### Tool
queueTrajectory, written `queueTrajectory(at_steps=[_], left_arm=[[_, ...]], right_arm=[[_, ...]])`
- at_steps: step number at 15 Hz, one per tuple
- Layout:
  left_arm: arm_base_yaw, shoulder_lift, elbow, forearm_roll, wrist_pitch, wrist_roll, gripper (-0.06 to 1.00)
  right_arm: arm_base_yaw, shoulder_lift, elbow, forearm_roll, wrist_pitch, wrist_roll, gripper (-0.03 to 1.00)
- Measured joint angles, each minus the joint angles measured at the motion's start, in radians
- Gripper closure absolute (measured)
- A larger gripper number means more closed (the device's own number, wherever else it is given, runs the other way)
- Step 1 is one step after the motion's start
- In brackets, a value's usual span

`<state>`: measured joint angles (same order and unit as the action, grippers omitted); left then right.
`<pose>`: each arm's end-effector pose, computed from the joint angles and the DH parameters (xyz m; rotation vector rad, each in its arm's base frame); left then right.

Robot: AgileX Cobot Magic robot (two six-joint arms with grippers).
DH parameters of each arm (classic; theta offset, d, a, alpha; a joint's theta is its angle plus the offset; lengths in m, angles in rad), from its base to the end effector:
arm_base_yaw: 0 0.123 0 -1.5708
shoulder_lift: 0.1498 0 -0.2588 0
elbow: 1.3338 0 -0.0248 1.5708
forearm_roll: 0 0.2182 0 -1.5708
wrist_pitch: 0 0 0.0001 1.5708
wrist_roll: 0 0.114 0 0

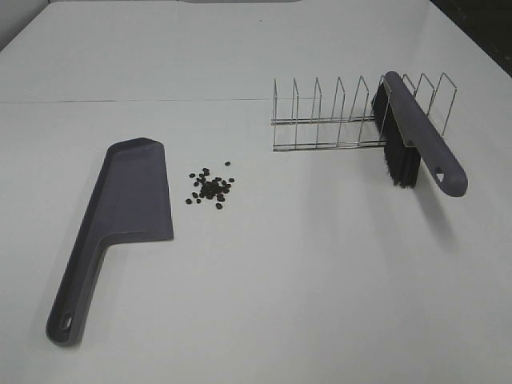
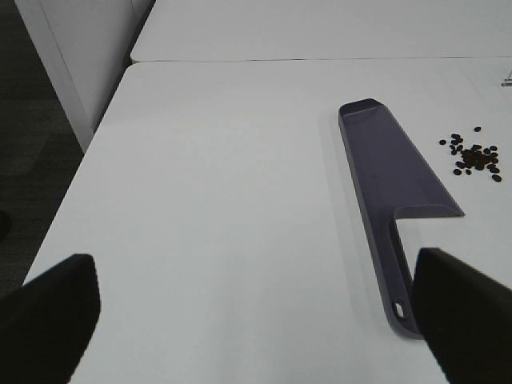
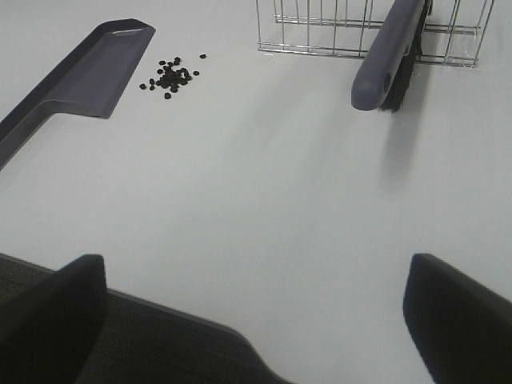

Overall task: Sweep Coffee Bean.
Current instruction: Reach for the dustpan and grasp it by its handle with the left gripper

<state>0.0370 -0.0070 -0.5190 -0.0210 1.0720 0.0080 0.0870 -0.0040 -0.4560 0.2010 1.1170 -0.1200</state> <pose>0.0102 -0.0017 0.2551 -0.0280 2.0292 0.0033 0.0104 0.0215 0.2355 -0.2315 2.1180 0.2253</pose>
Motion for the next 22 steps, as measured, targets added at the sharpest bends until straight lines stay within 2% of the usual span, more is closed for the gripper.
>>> queueTrajectory(at_steps=[13,17,22], left_arm=[[0.000,0.023,0.000,0.001,0.000,0.000,-0.04],[0.000,0.157,0.000,0.001,0.000,-0.001,-0.04],[0.000,0.418,0.001,0.005,-0.001,-0.008,-0.03]], right_arm=[[0.000,0.000,0.000,0.000,0.000,0.000,0.04],[0.000,0.000,0.000,0.000,0.000,0.000,0.04],[0.000,0.000,0.000,0.000,0.000,0.000,0.04]])
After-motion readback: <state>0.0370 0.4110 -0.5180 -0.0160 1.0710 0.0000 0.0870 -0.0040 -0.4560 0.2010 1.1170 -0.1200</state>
